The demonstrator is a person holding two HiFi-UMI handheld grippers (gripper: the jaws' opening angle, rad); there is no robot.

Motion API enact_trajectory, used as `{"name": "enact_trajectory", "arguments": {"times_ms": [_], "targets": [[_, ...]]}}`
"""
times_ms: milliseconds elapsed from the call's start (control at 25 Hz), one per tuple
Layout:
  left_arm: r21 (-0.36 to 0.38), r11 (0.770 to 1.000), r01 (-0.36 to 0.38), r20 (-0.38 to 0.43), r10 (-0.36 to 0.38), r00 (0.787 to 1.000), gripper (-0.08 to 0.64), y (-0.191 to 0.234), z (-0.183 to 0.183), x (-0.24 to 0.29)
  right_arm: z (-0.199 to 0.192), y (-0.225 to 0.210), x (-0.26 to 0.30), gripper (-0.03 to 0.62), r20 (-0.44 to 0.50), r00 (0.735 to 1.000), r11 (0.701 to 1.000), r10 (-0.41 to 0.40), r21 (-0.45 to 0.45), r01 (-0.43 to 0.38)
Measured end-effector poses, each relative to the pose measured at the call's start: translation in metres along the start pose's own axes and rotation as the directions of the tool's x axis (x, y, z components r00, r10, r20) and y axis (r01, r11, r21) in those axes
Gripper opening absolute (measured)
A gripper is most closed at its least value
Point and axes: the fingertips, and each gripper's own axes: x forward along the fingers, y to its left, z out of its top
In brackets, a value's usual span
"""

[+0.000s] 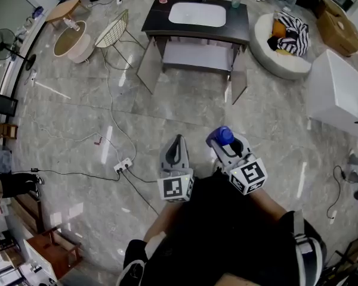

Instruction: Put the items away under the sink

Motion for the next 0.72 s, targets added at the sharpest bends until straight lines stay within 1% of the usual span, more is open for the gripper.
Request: {"name": "enact_trajectory", "arguments": {"times_ms": [160,440,520,640,720], "targets": [[-0.006,1.0,0.003,-0.006,-0.003,1.0,0.015,0.018,-0.004,-0.009,-0.002,0.013,0.01,0.155,0.003,1.0,1.0,-0.011,0.02,0.01],[-0.006,0.999,0.031,-0.022,-0.032,0.999,0.015,0.049,-0.013,-0.026,-0.01,0.041,0.032,0.155,-0.005,0.999,0.999,-0.035,0.018,0.035],[0.001,0.999,0.037,-0.027,-0.037,0.999,0.015,0.057,-0.016,-0.024,-0.011,0.043,0.04,0.155,-0.005,0.999,0.999,-0.044,0.021,0.044],[-0.029,0.999,0.034,-0.03,-0.034,0.999,0.015,0.065,-0.02,-0.019,-0.014,0.041,0.052,0.155,-0.019,0.998,0.998,-0.052,0.027,0.052],[-0.032,0.999,0.035,-0.039,-0.037,0.999,0.015,0.07,-0.024,-0.013,-0.016,0.039,0.06,0.155,-0.022,0.999,0.998,-0.049,0.029,0.05]]}}
